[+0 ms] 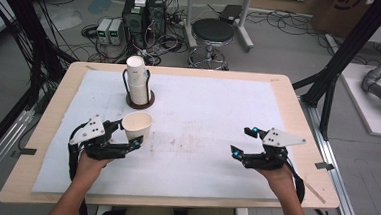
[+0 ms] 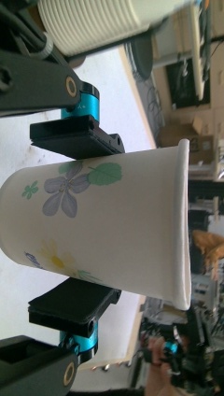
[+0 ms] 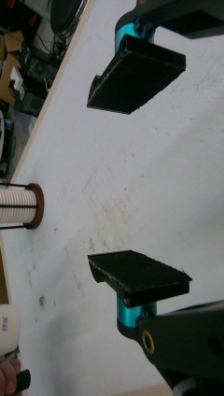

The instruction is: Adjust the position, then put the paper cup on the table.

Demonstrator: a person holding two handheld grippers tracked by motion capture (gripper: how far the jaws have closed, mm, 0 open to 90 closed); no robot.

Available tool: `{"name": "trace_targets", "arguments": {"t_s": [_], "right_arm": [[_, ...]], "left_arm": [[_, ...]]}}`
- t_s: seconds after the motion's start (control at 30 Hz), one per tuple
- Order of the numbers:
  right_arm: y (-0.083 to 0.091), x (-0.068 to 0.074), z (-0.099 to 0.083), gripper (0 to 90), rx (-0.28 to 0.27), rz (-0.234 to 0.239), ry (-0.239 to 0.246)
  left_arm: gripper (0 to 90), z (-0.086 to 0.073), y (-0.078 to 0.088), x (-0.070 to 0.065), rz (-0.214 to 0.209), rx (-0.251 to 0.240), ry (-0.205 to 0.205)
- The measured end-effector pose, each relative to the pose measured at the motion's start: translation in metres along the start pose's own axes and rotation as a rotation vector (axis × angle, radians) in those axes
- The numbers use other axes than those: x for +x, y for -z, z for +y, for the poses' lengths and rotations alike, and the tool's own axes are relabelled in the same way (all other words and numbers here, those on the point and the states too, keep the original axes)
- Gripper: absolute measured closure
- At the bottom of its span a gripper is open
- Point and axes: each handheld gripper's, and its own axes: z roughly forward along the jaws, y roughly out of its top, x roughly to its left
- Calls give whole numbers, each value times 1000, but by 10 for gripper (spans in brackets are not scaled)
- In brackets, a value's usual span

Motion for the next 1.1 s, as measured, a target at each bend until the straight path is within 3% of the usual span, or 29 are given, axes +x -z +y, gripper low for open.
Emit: {"name": "trace_targets", "arguments": {"t_s": [0.1,0.27,0.5,0.67,1.1], "right_arm": [[4,-4,-8,222,-42,-12,-24],[9,-11,-15,222,-58,-26,-51],[12,-15,-25,222,-38,-43,-68],[11,-17,-24,222,-41,-52,-75],[4,-13,-20,222,-48,-30,-64]], "left_arm": [[341,-1,2,3,17,-13,5],[342,-4,1,6,32,-18,1],[341,-9,4,8,46,-36,0],[339,-11,8,11,44,-57,21],[331,-12,9,12,54,-56,9]]}}
